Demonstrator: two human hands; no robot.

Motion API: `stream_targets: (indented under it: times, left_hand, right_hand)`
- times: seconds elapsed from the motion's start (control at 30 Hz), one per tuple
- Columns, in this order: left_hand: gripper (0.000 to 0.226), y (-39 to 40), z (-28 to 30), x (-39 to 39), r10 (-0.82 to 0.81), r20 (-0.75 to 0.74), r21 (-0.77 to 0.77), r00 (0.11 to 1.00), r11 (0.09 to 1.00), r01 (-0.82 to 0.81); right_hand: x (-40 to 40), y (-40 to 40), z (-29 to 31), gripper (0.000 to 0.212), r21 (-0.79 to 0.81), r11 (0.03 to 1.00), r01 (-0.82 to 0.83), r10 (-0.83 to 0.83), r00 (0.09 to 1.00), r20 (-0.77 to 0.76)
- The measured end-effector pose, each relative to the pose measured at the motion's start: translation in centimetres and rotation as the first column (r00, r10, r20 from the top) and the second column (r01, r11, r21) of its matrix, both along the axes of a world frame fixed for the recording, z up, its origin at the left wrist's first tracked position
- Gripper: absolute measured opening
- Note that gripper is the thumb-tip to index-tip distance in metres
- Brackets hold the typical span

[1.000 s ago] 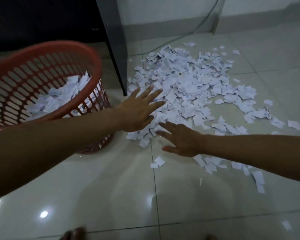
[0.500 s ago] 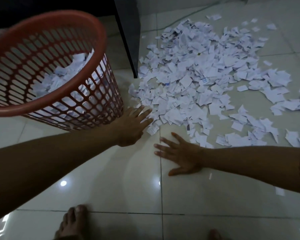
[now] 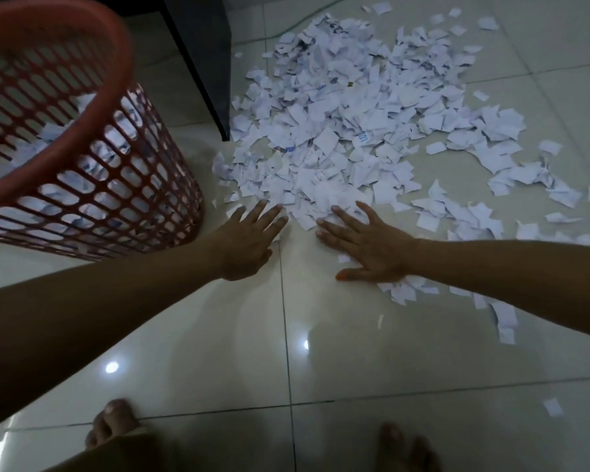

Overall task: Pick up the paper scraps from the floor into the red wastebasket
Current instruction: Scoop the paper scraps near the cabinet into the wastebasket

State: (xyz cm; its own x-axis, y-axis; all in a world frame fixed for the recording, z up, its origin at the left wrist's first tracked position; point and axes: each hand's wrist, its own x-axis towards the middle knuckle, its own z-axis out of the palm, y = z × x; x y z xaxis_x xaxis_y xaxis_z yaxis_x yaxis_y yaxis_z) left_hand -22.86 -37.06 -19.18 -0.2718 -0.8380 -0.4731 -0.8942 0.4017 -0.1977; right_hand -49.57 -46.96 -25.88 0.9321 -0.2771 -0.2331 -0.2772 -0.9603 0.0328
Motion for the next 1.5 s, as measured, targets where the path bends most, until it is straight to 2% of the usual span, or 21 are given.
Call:
stream_targets:
  times: [0.17,0.3,0.37,0.47,0.6,0.73,0.8,0.87,0.93,1.0,1.07,1.13,1.2,1.3,1.4,1.5]
  left_hand:
    - [0.070,-0.8,-1.5,-3.7,-0.013,-0.127,0.042,0.992,0.999,0.019]
    - [0.065,-1.1,-3.0,-7.0,-0.048,-0.216,0.008,0.975,0.999,0.050]
    - [0.063,-1.6,-3.8,-8.3,-0.066,-0.245,-0.028,0.967,0.998,0.061]
    - [0.077,-2.7,-4.4,-9.4,-0.076,-0.255,-0.102,0.964,0.993,0.051]
    - [0.091,-5.1,-5.3,-10.4,0.068,-0.252,-0.143,0.965,0.984,-0.107]
    - [0.115,-6.2,-6.7,-11.7,0.308,-0.370,-0.025,0.877,0.940,-0.341]
    - [0.121,-5.9,-7.8,-12.8,0.374,-0.395,0.040,0.840,0.920,-0.390]
    - [0.121,-5.0,-8.8,-13.8,0.371,-0.386,0.010,0.845,0.917,-0.398]
    - [0.118,-4.5,-9.5,-14.6,0.352,-0.399,-0.059,0.846,0.911,-0.407]
    - [0.109,-4.4,-9.8,-14.7,0.338,-0.441,-0.104,0.832,0.901,-0.422]
    - [0.097,-4.5,-9.9,-14.7,0.295,-0.496,-0.176,0.817,0.887,-0.428]
    - [0.084,-4.8,-9.9,-14.9,0.228,-0.537,-0.247,0.812,0.878,-0.410]
    - [0.070,-5.0,-10.0,-15.1,0.168,-0.542,-0.281,0.823,0.887,-0.366]
    - [0.052,-5.2,-10.0,-15.2,0.082,-0.540,-0.343,0.838,0.888,-0.308]
    - [0.041,-5.7,-9.8,-15.5,0.027,-0.522,-0.387,0.852,0.883,-0.265]
    - [0.036,-5.9,-9.7,-15.7,-0.026,-0.514,-0.420,0.858,0.879,-0.225]
  right_hand:
    - [-5.5,5.3,-0.1,0.083,0.118,0.992,-0.037,0.035,0.999,0.016]
    - [-8.6,7.6,-0.2,0.075,0.166,0.982,-0.089,0.091,0.996,-0.003]
    - [-9.5,7.7,-0.6,0.071,0.179,0.983,-0.050,0.052,0.999,-0.008]
    - [-9.8,6.5,-1.2,0.070,0.114,0.989,0.090,-0.090,0.996,-0.010]
    - [-10.7,3.4,-1.0,0.071,0.008,0.968,0.249,-0.249,0.968,-0.027]
    - [-11.6,1.0,-0.9,0.074,-0.042,0.928,0.371,-0.371,0.929,0.007]
    - [-12.3,0.3,-1.2,0.074,-0.061,0.902,0.427,-0.425,0.904,0.039]
    - [-12.9,0.4,-1.5,0.076,-0.067,0.863,0.500,-0.493,0.864,0.102]
    - [-13.7,1.0,-1.9,0.082,-0.023,0.779,0.627,-0.614,0.769,0.180]
    - [-14.3,1.6,-2.4,0.091,0.046,0.636,0.770,-0.761,0.616,0.202]
    - [-14.7,1.9,-2.7,0.100,0.110,0.485,0.867,-0.870,0.467,0.157]
    - [-14.9,1.8,-2.8,0.107,0.155,0.396,0.905,-0.917,0.384,0.104]
    - [-14.5,1.5,-2.8,0.110,0.196,0.376,0.906,-0.927,0.367,0.082]
    - [-12.9,0.6,-2.6,0.114,0.251,0.397,0.883,-0.918,0.386,0.094]
    - [-10.6,-0.2,-2.3,0.114,0.274,0.475,0.836,-0.880,0.457,0.132]
    - [-8.9,0.1,-2.9,0.102,0.237,0.575,0.783,-0.818,0.545,0.183]
